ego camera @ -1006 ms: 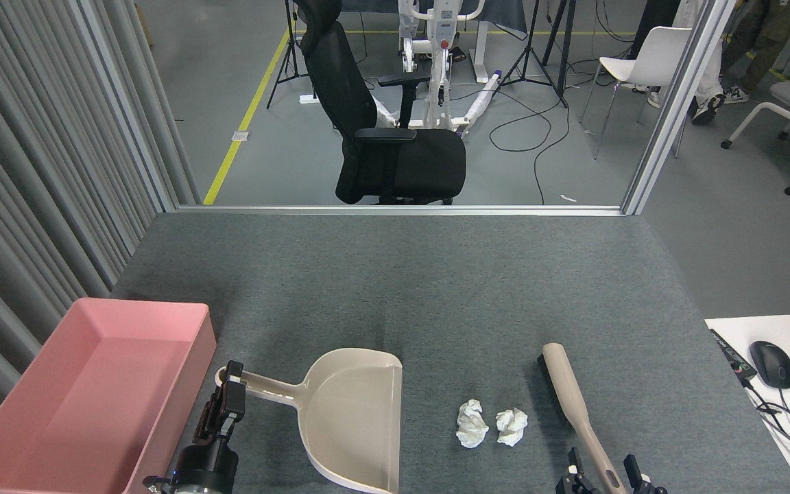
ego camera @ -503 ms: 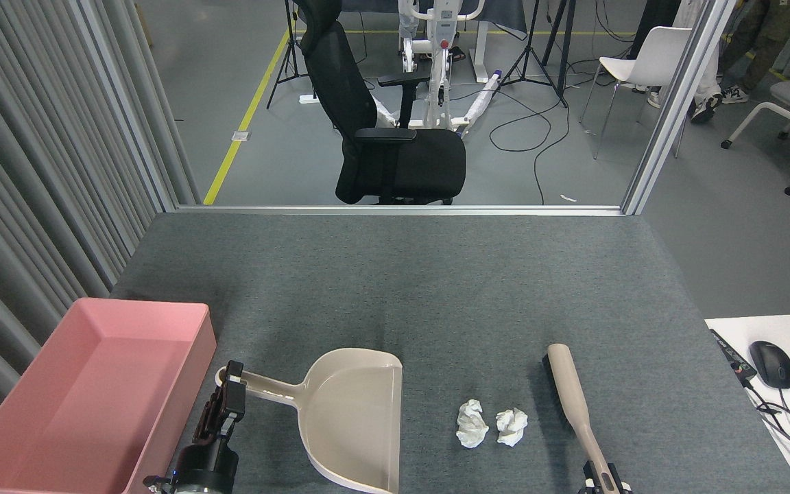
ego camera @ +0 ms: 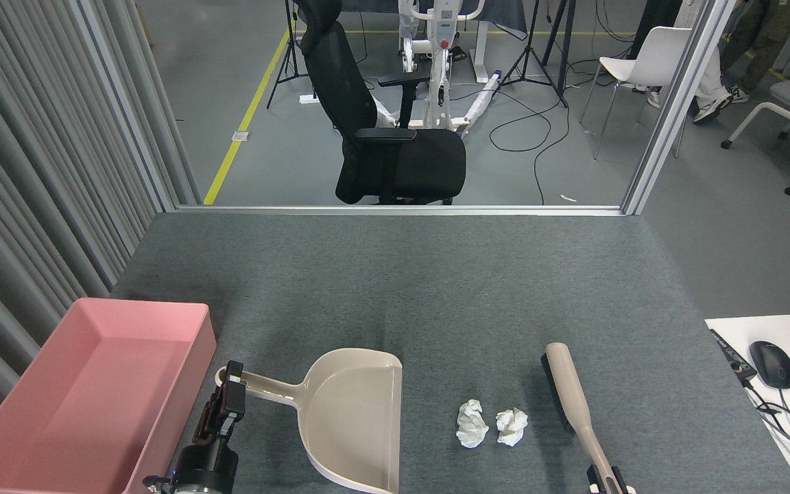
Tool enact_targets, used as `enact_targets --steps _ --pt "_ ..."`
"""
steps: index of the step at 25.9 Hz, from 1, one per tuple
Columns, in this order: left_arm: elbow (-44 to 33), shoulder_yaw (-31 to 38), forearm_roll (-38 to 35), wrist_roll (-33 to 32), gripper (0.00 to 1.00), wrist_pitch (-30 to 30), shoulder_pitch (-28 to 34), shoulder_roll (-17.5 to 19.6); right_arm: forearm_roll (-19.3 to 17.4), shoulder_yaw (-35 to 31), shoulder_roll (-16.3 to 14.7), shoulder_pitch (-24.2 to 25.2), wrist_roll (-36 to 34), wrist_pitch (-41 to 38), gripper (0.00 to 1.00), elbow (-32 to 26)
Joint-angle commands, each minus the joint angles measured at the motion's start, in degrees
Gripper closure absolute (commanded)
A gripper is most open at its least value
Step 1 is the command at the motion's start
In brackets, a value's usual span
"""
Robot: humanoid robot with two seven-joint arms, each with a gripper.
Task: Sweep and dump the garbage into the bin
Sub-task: 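Sweep the paper balls into the dustpan with the right gripper's brush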
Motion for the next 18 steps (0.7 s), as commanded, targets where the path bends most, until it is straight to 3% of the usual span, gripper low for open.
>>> enact_targets --steps 1,6,9,15,18 --pt "0.3 0.0 0.0 0.1 0.73 0.0 0.0 -0.2 -0.6 1.8 -1.9 3.9 0.0 -0.5 1.00 -3.9" --pt "0.4 -0.1 0.0 0.1 0.73 0.0 0.0 -0.2 -5.7 3.9 -3.6 9.3 0.1 -0.6 1.00 -7.3" --pt "0.4 0.0 0.0 0.1 0.73 0.0 0.0 -0.2 -6.1 4.2 -4.1 11.8 -0.5 -0.7 1.00 -7.5" --pt "0.2 0.0 0.0 0.1 0.72 0.0 0.0 -0.2 -6.2 6.5 -4.1 11.9 -1.6 0.3 1.00 -7.0" --pt "0.1 0.0 0.0 0.1 0.72 0.1 0.0 -0.1 -8.0 10.4 -4.2 11.1 -1.4 2.2 1.00 -6.6"
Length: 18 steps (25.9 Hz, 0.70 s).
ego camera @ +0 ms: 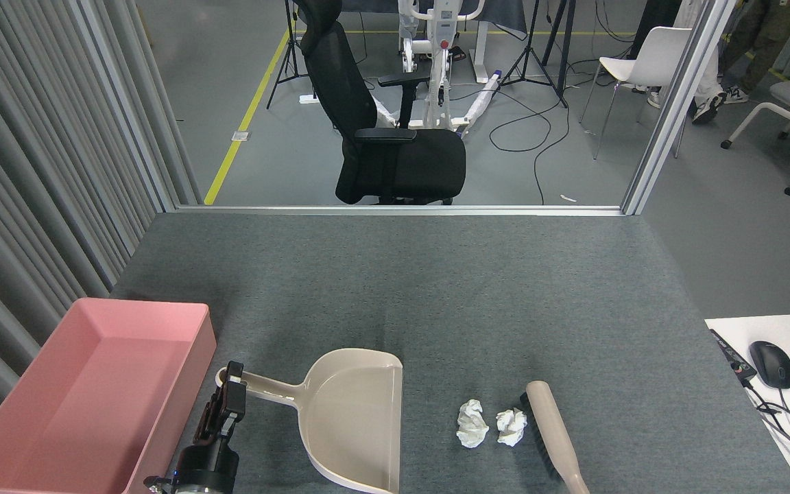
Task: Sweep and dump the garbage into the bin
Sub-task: 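Sweep the paper balls into the dustpan with the right gripper's brush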
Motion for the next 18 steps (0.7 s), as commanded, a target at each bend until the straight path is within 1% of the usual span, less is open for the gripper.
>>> enact_targets --steps 1,7,14,16,18 --pt "-0.2 0.0 0.0 0.0 0.72 0.1 0.0 0.1 -2.0 5.2 -0.1 -0.7 0.3 2.1 1.00 0.4" --pt "-0.4 0.0 0.0 0.0 0.71 0.2 0.3 0.1 -2.1 17.0 0.7 -4.0 0.4 6.5 1.00 3.2" --pt "-0.4 0.0 0.0 0.0 0.71 0.3 0.4 0.0 -1.9 28.9 2.9 -7.3 -1.2 11.8 1.00 4.1" --pt "-0.5 0.1 0.0 0.0 0.71 0.3 0.8 0.0 -1.5 30.8 3.4 -8.1 -1.6 12.3 1.00 4.5" --pt "-0.5 0.1 0.0 0.0 0.70 0.3 0.9 0.0 -1.5 31.0 3.5 -8.5 -1.8 12.3 1.00 4.7"
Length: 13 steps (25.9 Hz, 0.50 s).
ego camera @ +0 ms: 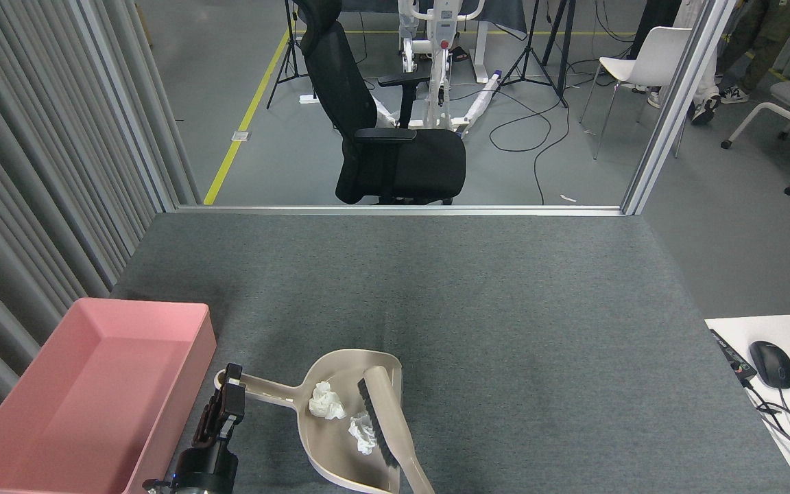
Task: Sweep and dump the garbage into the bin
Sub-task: 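Sweep the paper balls into the dustpan with the right gripper's brush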
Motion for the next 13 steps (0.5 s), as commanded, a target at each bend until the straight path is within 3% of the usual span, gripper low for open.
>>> enact_targets --steps 1,8,13 --pt "0.0 0.0 0.0 -0.1 0.70 0.0 0.3 0.0 0.3 2.1 0.4 -0.9 -0.9 0.6 1.00 0.4" --pt "0.0 0.0 0.0 -0.1 0.70 0.0 0.3 0.0 0.3 1.4 0.1 -0.9 -8.8 1.5 1.00 -2.0" --pt "0.0 0.1 0.0 -0.1 0.70 0.0 0.4 0.1 0.2 -1.4 -0.6 -0.4 -3.9 3.0 1.00 -2.4"
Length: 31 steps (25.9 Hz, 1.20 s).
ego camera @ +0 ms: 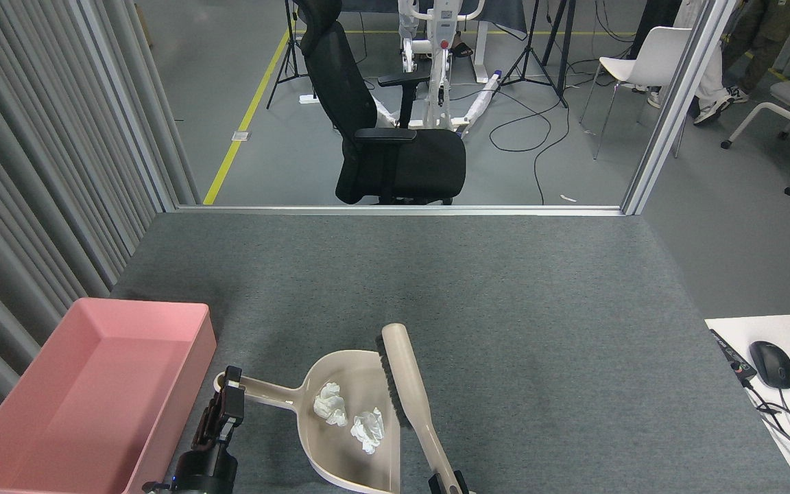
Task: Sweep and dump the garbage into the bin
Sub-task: 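Sweep the paper balls into the dustpan with the right gripper's brush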
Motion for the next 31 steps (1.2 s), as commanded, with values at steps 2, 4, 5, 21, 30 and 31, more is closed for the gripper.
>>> enact_targets --steps 2,4,5,21,30,31 --pt "0.0 0.0 0.1 0.0 0.70 0.0 0.1 0.1 0.0 -1.0 -1.0 1.3 4.1 0.5 1.00 0.0" --pt "-0.1 0.0 0.0 0.0 0.70 0.0 0.0 0.1 0.0 -1.1 -1.2 1.8 4.2 0.9 1.00 0.4" --pt "0.0 0.0 0.1 0.0 0.70 0.0 0.0 0.1 -0.1 -1.1 -1.2 1.8 4.4 1.0 1.00 0.8" --pt "-0.1 0.0 0.0 0.0 0.70 0.0 0.1 0.1 -4.9 1.5 1.5 -2.1 8.0 -0.9 1.00 5.3" --pt "-0.1 0.0 0.0 0.0 0.69 0.0 0.1 0.1 -4.5 2.6 1.6 -2.5 7.1 -1.1 1.00 4.4" --pt "-0.1 0.0 0.1 0.0 0.69 0.0 0.1 0.1 -4.5 1.4 1.6 -2.5 6.5 -1.0 1.00 3.9"
